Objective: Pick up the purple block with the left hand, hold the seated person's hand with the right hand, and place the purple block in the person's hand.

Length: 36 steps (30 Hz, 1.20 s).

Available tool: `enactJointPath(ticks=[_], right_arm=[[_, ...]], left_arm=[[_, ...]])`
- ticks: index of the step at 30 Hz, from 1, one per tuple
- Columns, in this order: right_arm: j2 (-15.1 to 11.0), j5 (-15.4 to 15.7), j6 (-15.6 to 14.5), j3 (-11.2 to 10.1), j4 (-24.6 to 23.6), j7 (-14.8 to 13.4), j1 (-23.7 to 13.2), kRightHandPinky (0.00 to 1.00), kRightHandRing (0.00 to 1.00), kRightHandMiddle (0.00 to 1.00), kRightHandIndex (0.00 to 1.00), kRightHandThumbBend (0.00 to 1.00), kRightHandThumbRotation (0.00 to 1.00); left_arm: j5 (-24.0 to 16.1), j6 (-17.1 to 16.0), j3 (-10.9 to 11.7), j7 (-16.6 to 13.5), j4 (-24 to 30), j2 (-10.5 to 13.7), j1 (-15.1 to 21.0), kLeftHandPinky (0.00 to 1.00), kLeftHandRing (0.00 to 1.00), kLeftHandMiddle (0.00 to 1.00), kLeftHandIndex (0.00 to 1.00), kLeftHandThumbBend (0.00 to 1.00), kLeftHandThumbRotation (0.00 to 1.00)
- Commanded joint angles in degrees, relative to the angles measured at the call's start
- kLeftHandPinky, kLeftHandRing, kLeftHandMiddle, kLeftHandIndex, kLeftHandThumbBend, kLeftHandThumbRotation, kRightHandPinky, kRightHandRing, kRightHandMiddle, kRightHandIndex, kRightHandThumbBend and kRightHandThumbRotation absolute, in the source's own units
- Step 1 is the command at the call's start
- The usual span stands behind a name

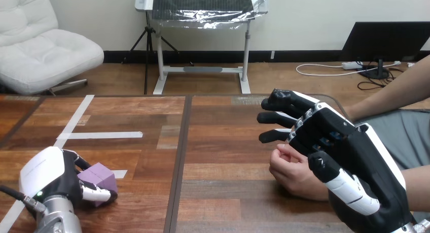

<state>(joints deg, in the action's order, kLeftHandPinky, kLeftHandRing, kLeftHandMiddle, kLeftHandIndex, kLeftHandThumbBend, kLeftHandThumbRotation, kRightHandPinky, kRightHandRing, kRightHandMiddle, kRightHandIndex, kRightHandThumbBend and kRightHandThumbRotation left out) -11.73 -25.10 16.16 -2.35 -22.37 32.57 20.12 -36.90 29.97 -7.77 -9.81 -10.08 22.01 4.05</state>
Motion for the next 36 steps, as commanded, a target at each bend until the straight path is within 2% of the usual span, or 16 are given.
enactJointPath(ticks=[1,9,12,16,19,24,28,30,36], right_arm=[[-0.4,-0.5,-0.2,-0.4,-2.3,-0.8,-2.6,0.68,0.78,0.81,0.79,0.74,0.55],[0.0,0.3,-0.6,-0.7,-1.7,-2.3,-2.8,0.68,0.78,0.8,0.78,0.73,0.53],[-0.2,1.8,0.5,-1.3,-0.4,-2.8,-3.6,0.69,0.79,0.8,0.79,0.71,0.51],[-1.2,7.1,3.1,-2.7,1.5,-4.1,-4.9,0.72,0.8,0.81,0.8,0.67,0.52],[-1.9,9.6,4.3,-3.7,3.1,-4.8,-6.1,0.74,0.81,0.81,0.81,0.65,0.52],[-3.1,12.2,5.4,-5.2,5.7,-5.6,-8.3,0.77,0.82,0.82,0.82,0.68,0.51],[-5.0,15.4,6.5,-6.4,8.1,-6.3,-10.2,0.77,0.83,0.83,0.82,0.71,0.51],[-5.7,16.0,6.9,-6.8,9.0,-6.4,-10.8,0.78,0.83,0.84,0.83,0.72,0.52],[-8.2,18.5,6.5,-8.1,10.9,-7.2,-12.4,0.8,0.86,0.87,0.85,0.76,0.54]], left_arm=[[0.4,-1.3,1.3,-1.3,1.9,-0.2,1.4,0.14,0.22,0.32,0.46,0.76,0.0],[0.1,-1.5,1.3,-2.1,5.4,-0.5,0.2,0.15,0.22,0.32,0.46,0.76,0.0],[0.3,-2.1,1.7,-2.6,7.2,-0.9,-0.5,0.14,0.21,0.31,0.45,0.77,0.0],[0.7,-1.6,2.4,-2.0,11.6,-1.8,-1.6,0.14,0.22,0.31,0.45,0.77,0.0],[0.9,-1.5,2.9,-1.8,14.7,-2.7,-2.4,0.15,0.22,0.32,0.45,0.76,0.0],[1.2,-1.9,3.7,-2.1,18.8,-4.1,-3.7,0.15,0.22,0.32,0.45,0.75,0.0],[0.9,-0.8,3.9,-1.2,24.5,-5.6,-5.1,0.14,0.21,0.3,0.45,0.74,0.0],[0.8,-0.5,4.0,-1.0,26.2,-6.1,-5.5,0.14,0.2,0.3,0.45,0.74,0.0],[0.0,-0.4,3.7,-0.2,32.8,-7.1,-7.5,0.14,0.2,0.3,0.46,0.72,0.0]])
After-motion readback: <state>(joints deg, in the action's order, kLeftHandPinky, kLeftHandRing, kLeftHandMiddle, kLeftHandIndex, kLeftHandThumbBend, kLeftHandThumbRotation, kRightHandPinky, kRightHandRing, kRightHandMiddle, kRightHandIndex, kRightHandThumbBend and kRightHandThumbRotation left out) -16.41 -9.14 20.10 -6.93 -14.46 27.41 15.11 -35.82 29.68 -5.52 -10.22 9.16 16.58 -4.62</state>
